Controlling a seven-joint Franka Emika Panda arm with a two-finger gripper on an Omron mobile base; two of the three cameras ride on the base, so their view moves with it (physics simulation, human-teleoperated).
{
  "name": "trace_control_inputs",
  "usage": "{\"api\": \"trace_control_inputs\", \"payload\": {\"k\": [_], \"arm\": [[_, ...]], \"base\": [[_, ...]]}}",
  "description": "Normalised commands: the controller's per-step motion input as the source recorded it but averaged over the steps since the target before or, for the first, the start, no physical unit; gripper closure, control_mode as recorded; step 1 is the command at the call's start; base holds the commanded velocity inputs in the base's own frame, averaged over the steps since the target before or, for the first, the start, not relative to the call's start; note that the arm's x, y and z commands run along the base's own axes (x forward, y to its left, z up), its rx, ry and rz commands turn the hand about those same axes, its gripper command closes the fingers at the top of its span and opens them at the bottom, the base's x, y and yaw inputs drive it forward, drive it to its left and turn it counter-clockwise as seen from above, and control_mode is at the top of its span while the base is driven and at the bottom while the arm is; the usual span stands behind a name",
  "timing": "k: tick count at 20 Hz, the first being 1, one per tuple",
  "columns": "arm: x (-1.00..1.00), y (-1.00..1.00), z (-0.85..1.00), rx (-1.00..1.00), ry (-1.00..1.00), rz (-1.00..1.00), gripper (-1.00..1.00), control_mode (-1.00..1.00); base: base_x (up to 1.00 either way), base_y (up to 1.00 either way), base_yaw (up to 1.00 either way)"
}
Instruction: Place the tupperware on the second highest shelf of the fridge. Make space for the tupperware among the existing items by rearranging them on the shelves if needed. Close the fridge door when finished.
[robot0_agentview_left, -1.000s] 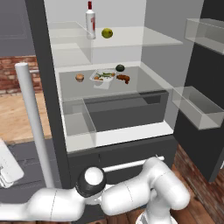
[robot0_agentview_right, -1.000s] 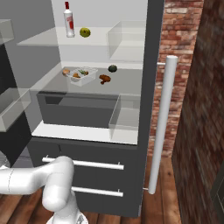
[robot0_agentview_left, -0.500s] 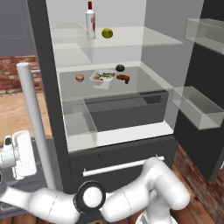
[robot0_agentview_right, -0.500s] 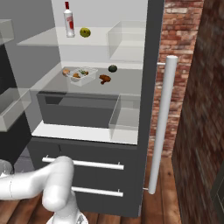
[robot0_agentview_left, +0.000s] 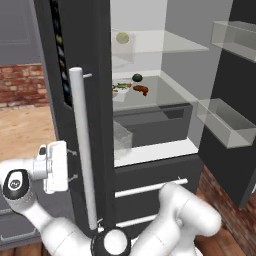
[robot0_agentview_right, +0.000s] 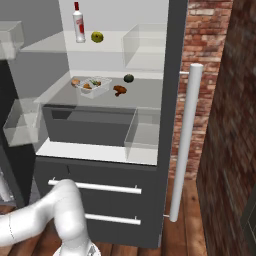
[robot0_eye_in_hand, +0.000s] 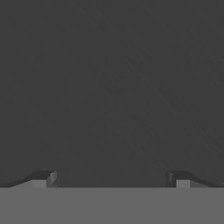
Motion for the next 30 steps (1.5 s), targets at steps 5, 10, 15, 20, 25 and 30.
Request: {"api": "trace_control_inputs", "payload": {"k": [5, 10, 15, 20, 25, 30], "arm": [[0.16, -1.00, 0.12, 0.07, 0.00, 0.01, -1.00, -1.00], [0.45, -0.82, 0.12, 0.07, 0.00, 0.06, -1.00, -1.00], [0.70, -0.44, 0.23, 0.07, 0.00, 0.16, -1.00, -1.00], [0.83, -0.11, 0.28, 0.05, 0.00, 0.25, -1.00, -1.00], [0.80, -0.26, 0.03, 0.11, -0.07, 0.37, -1.00, -1.00], [0.94, -0.33, 0.00, 0.15, -0.10, 0.47, -1.00, -1.00]], "base": [[0.00, 0.00, 0.00], [0.00, 0.00, 0.00], [0.00, 0.00, 0.00], [0.00, 0.00, 0.00], [0.00, 0.00, 0.00], [0.00, 0.00, 0.00]]}}
